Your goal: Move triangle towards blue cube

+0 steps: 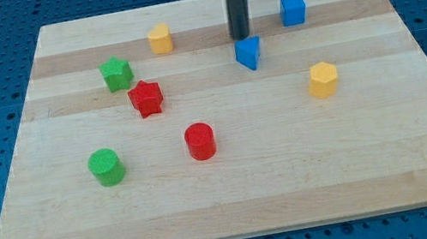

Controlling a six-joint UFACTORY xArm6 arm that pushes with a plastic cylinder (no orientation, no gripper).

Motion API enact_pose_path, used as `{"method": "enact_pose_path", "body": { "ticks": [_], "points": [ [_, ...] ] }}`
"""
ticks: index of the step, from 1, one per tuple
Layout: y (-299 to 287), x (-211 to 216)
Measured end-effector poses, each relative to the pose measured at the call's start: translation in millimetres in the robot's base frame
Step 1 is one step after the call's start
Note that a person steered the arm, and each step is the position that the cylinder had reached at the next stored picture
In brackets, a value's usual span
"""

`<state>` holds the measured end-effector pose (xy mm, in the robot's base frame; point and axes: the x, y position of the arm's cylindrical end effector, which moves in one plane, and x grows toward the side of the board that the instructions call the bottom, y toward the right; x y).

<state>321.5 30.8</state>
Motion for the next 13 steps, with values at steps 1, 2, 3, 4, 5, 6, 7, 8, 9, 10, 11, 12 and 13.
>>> {"method": "enact_pose_path", "body": {
  "ticks": [1, 2, 3, 4, 5, 6, 7, 8, 9, 10, 11, 12, 13],
  "points": [
    [-23, 48],
    [-24, 55],
    [-19, 76],
    [-1, 73],
    [5, 57],
    [5, 56],
    [5, 54],
    [5, 46],
    [5, 39],
    [5, 38],
    [10, 29],
    [14, 23],
    [15, 21]
  ]
}}
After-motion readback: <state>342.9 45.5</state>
